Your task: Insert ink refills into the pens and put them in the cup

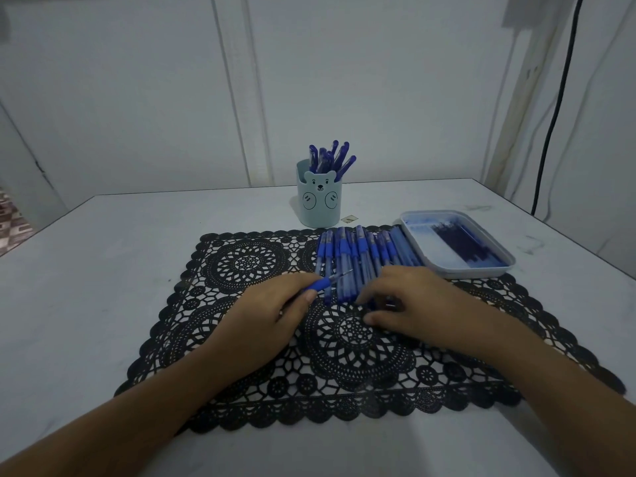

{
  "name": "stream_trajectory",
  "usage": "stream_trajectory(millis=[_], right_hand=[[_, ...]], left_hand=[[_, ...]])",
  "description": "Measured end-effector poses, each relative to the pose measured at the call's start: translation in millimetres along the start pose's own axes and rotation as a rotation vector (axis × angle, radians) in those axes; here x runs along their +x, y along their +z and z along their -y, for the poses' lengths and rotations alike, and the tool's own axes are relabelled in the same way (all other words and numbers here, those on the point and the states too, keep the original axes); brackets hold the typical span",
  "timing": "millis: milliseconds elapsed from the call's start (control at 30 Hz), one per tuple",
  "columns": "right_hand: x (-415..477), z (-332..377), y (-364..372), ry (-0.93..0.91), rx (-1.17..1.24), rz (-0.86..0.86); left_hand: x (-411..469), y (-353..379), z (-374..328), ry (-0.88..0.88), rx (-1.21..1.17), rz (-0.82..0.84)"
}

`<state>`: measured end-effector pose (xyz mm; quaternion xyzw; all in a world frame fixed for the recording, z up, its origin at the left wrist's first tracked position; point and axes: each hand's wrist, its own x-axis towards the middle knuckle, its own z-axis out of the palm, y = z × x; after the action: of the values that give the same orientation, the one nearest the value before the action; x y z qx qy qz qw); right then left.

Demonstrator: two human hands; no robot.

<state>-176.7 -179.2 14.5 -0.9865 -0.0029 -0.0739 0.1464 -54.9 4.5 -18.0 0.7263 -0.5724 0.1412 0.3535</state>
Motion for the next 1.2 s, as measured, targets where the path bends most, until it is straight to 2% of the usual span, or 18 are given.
stream_trajectory(millis=[133,300,367,967,1100,1200], right_hand=[[1.5,2.1,4.4,-0.019,0.020,-0.064],[-0.7,7.6,-6.8,0.088,0.571,-0.374],[-1.7,10.6,-7.9,0.079,0.645,-0.430],[0.3,19.6,7.2,-0.008,0.337,-0.331],[-1.3,24.2,9.1,0.042,0.400,-0.320],[-1.9,23.2,6.0,0.021,0.413,-0.222]], left_hand=[[-0.8,0.5,0.5,-0.005,-0.007,0.008],[-1.4,0.6,0.4,-0.018,0.000,0.009],[-1.4,0.7,0.3,-0.010,0.008,0.009],[-3.2,0.3,-6.6,0.079,0.092,0.081],[-3.4,1.1,-8.1,0.088,0.117,0.113],[-3.5,1.3,-6.8,0.074,0.105,0.109]])
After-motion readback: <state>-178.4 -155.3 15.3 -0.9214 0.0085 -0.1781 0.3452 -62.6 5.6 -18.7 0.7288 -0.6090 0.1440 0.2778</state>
